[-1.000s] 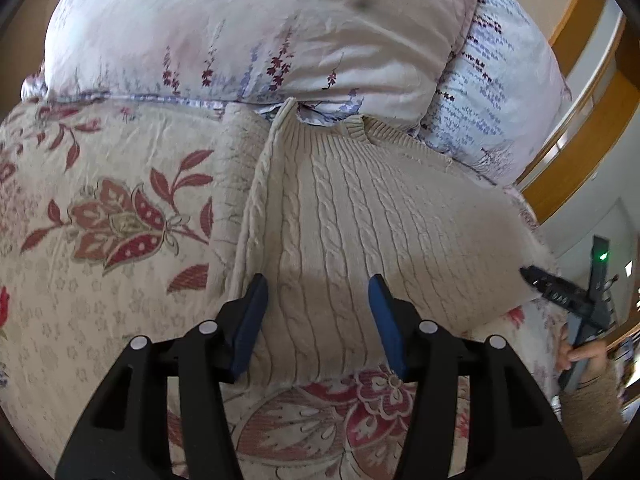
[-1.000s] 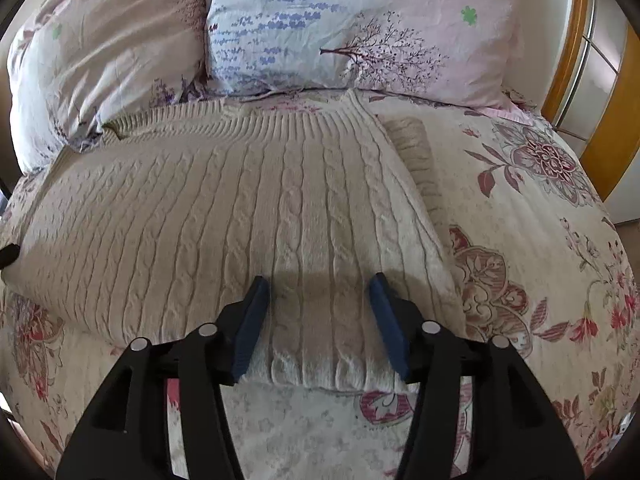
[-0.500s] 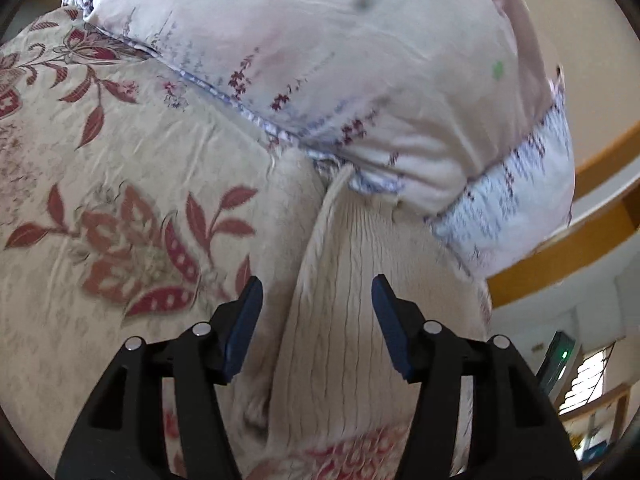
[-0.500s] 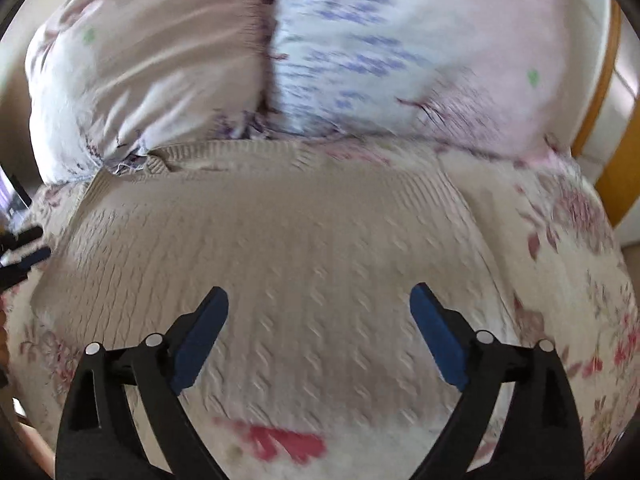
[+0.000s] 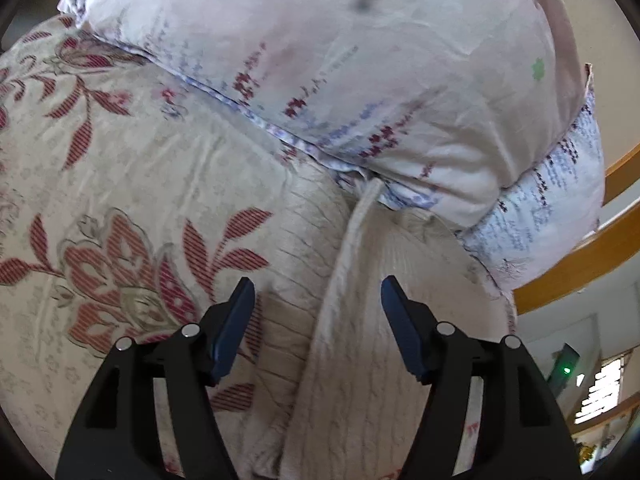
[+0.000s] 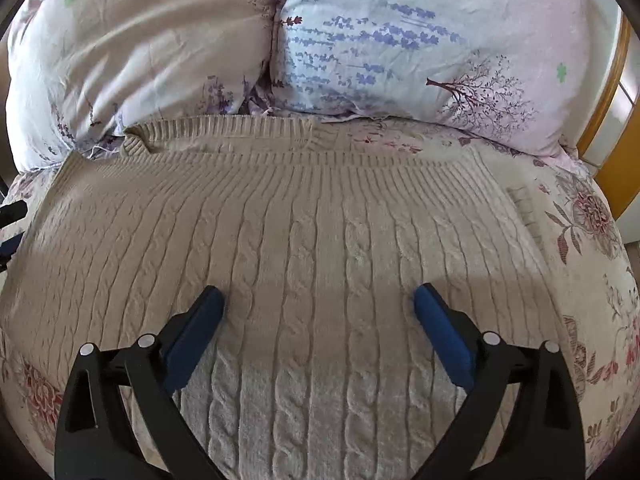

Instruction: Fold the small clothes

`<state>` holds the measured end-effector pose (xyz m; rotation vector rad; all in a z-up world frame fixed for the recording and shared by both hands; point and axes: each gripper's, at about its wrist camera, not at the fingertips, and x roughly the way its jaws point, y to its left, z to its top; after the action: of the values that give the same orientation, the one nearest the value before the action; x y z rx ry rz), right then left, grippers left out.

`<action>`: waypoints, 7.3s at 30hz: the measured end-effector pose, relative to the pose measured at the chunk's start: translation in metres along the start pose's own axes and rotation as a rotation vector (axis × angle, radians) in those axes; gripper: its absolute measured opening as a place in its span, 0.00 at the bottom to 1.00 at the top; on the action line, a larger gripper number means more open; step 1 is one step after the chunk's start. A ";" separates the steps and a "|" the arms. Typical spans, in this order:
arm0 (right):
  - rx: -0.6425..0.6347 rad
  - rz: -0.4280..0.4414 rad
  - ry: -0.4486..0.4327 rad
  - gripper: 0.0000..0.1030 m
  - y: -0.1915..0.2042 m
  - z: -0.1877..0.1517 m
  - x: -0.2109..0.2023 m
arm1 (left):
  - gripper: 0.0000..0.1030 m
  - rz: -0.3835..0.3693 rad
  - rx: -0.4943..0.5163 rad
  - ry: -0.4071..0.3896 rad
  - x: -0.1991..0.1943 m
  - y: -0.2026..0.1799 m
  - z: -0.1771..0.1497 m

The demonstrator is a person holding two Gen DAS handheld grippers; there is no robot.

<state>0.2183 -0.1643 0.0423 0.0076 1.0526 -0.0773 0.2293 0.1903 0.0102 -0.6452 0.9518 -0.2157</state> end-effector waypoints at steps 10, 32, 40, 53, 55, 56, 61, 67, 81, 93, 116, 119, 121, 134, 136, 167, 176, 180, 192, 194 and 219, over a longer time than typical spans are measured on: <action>-0.001 0.005 -0.005 0.99 0.001 0.001 0.002 | 0.60 -0.039 0.018 0.028 0.009 -0.005 -0.003; -0.008 0.004 -0.008 0.99 0.001 0.000 0.004 | 0.33 -0.104 -0.052 0.084 0.018 -0.003 -0.011; -0.005 0.005 -0.007 0.99 0.003 -0.001 0.005 | 0.18 -0.199 -0.073 0.079 0.013 -0.013 -0.006; 0.149 0.177 -0.149 0.99 -0.060 0.000 -0.041 | 0.15 -0.510 -0.002 0.019 -0.001 -0.128 -0.008; 0.189 0.192 -0.187 0.99 -0.082 -0.001 -0.053 | 0.15 -0.555 0.009 0.042 0.009 -0.153 -0.014; 0.211 0.204 -0.202 0.99 -0.094 -0.002 -0.059 | 0.15 -0.579 0.024 0.060 0.017 -0.169 -0.019; 0.344 0.264 -0.230 0.99 -0.142 -0.013 -0.069 | 0.15 -0.622 0.073 0.140 0.059 -0.228 -0.045; 0.536 0.400 -0.191 0.99 -0.187 -0.027 -0.059 | 0.25 -0.574 0.082 0.336 0.133 -0.263 -0.091; 0.553 0.614 0.012 0.73 -0.180 -0.010 -0.023 | 0.66 -0.217 0.236 0.089 0.052 -0.206 -0.081; 0.453 0.633 0.141 0.46 -0.145 0.002 0.011 | 0.66 -0.246 0.229 0.211 0.094 -0.174 -0.104; 0.151 0.139 -0.227 0.17 -0.128 0.031 -0.060 | 0.70 -0.327 0.222 0.253 0.086 -0.169 -0.109; 0.177 0.143 -0.246 0.17 -0.136 0.024 -0.067 | 0.70 -0.336 0.233 0.260 0.088 -0.172 -0.112; 0.196 0.134 -0.247 0.17 -0.142 0.023 -0.068 | 0.70 -0.344 0.245 0.261 0.089 -0.174 -0.115; 0.454 0.114 -0.114 0.68 -0.202 -0.003 -0.043 | 0.68 -0.332 0.288 0.293 0.085 -0.184 -0.127; 0.486 0.162 -0.130 0.69 -0.210 -0.014 -0.060 | 0.68 -0.322 0.292 0.292 0.079 -0.184 -0.129; 0.520 0.195 -0.026 0.10 -0.205 -0.094 -0.056 | 0.18 -0.264 0.331 0.310 0.073 -0.182 -0.171; 0.620 0.363 -0.120 0.59 -0.224 -0.056 -0.075 | 0.64 -0.220 0.399 0.190 0.052 -0.193 -0.153; 0.610 0.327 -0.088 0.59 -0.218 -0.033 -0.056 | 0.67 -0.167 0.424 0.173 0.055 -0.197 -0.147; 0.540 0.188 -0.175 0.09 -0.207 -0.006 -0.041 | 0.69 -0.134 0.454 0.174 0.060 -0.197 -0.141; 0.572 0.125 -0.056 0.09 -0.213 -0.011 -0.014 | 0.69 -0.134 0.455 0.174 0.060 -0.198 -0.141; 0.542 0.176 -0.013 0.56 -0.197 -0.031 -0.023 | 0.74 -0.133 0.461 0.179 0.055 -0.197 -0.145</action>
<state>0.1667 -0.3577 0.0525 0.5888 0.9874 -0.2009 0.1638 -0.0515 0.0306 -0.2652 0.9873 -0.5998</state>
